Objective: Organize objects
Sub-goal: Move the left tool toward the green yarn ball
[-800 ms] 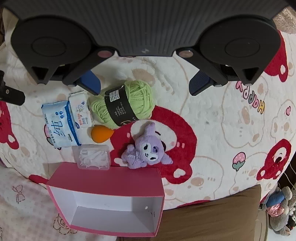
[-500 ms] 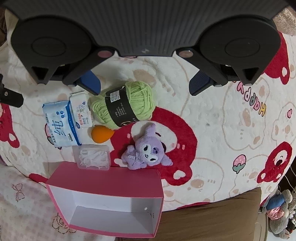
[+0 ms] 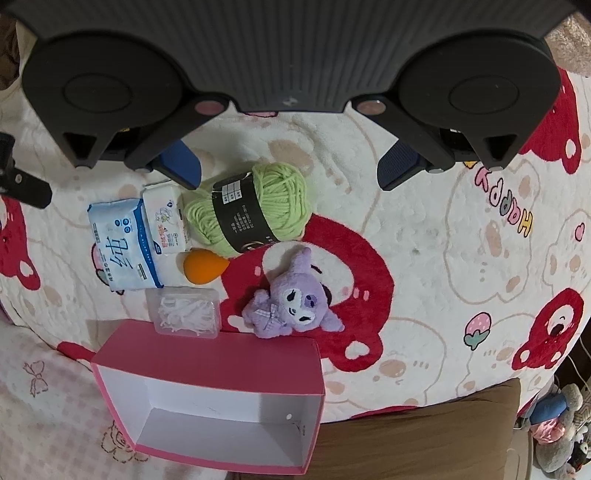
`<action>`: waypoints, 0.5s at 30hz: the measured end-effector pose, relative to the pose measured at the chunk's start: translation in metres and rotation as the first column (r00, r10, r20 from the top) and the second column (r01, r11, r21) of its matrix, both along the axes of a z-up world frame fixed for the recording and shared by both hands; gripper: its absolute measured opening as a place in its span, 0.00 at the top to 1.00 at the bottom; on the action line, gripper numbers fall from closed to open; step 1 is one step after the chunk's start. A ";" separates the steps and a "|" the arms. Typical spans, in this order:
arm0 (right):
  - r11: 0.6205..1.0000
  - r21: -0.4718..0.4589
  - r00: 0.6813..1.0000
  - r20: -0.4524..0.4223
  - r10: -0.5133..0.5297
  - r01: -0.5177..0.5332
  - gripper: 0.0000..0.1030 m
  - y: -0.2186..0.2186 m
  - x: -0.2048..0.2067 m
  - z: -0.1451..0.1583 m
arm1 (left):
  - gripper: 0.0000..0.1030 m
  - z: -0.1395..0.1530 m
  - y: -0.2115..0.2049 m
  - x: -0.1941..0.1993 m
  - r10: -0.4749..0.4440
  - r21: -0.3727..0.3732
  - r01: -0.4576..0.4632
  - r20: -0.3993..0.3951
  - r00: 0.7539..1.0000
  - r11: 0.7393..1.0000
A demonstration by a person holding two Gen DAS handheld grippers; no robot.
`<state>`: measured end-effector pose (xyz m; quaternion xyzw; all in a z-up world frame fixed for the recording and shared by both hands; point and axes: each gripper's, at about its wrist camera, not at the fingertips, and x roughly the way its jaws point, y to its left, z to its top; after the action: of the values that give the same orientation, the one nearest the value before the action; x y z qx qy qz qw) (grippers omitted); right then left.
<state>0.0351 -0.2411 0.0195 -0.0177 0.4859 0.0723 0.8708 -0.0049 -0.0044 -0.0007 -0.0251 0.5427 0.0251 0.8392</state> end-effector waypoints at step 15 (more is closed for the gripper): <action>0.999 0.018 1.000 -0.006 0.027 -0.027 0.04 0.000 -0.001 -0.004 | 0.00 0.014 0.002 -0.003 0.020 0.007 -0.020 0.043 0.999 1.000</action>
<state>0.0339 -0.2406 0.0159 -0.0165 0.4877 0.0886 0.8683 -0.0077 -0.0026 0.0135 -0.0281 0.5243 0.0350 0.8504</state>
